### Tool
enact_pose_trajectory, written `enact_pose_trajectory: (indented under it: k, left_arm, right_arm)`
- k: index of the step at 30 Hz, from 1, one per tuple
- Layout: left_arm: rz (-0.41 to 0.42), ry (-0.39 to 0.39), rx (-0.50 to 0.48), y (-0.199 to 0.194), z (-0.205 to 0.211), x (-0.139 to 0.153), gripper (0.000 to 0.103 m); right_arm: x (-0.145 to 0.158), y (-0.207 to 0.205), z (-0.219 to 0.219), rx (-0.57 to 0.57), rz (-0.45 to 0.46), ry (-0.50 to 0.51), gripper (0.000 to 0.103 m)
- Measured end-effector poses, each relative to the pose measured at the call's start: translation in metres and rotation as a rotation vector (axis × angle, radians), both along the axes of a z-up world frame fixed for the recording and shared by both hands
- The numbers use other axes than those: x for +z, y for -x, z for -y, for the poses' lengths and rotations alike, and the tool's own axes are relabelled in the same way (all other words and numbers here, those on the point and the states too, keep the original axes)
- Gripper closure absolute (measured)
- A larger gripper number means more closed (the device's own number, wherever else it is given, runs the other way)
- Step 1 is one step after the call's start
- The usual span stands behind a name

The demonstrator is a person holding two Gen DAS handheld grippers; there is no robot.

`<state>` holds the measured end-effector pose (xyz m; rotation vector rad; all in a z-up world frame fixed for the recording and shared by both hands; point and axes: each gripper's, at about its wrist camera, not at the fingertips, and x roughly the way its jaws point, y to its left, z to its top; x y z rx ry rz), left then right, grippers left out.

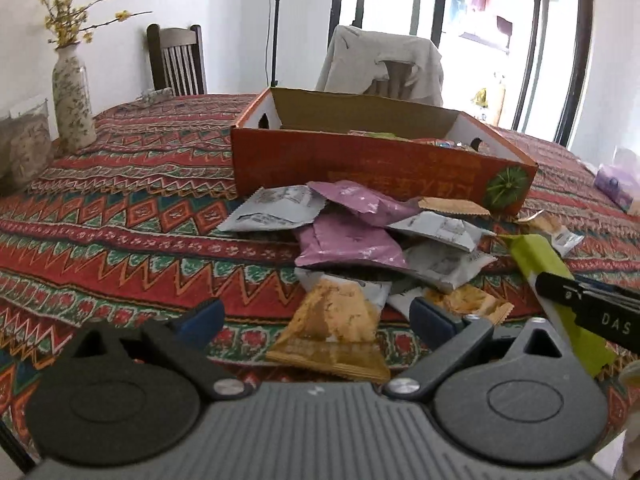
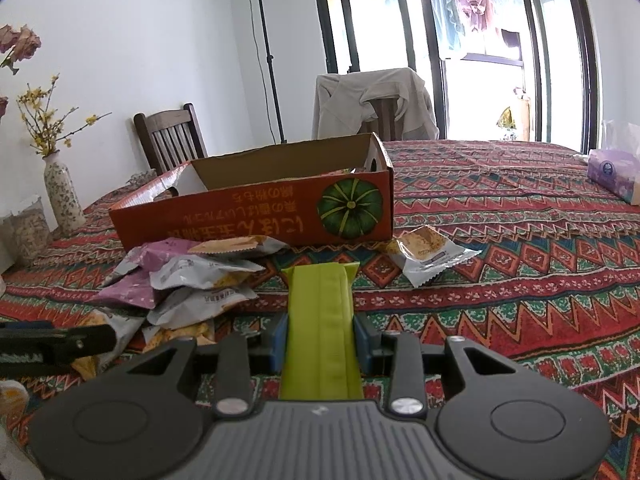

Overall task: Organize snacks
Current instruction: 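Grasp a cracker bag with the left gripper while the right holds the green bar, then carry both held snacks over the orange box and open both grippers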

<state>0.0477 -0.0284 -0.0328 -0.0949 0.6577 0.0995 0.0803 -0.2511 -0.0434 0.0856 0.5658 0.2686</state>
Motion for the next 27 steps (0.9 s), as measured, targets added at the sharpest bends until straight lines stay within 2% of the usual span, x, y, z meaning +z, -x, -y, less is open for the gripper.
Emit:
enact_pose_trajectory:
  k: [1,4,5,7,9,17,27]
  left_arm:
    - [-0.005,-0.002,-0.006,-0.002,0.002,-0.001,0.005]
    - [-0.020,-0.003,-0.016,-0.008,0.003,-0.007,0.019]
    - [-0.029,-0.001,-0.017,-0.010,0.003,-0.009,0.027]
    - [-0.020,-0.018,-0.023,-0.010,0.004,-0.011,0.036]
    - [-0.009,-0.026,-0.051,-0.008,0.005,-0.011,0.055]
    - [0.031,-0.032,-0.096,0.002,0.007,-0.007,0.057]
    - [0.108,-0.012,-0.113,0.017,0.001,0.015,0.057]
  right_arm:
    - [0.000,0.000,0.000,0.000,0.000,0.000,0.069]
    - [0.000,0.000,0.000,0.000,0.000,0.000,0.069]
    - [0.000,0.000,0.000,0.002,0.000,0.001,0.069]
    - [0.000,0.001,0.000,0.006,0.002,0.001,0.069]
    - [0.001,0.002,-0.001,0.009,0.004,0.001,0.069]
    - [0.003,0.005,-0.002,0.012,0.011,0.002,0.069]
    - [0.010,0.009,0.000,0.005,0.035,-0.004,0.069]
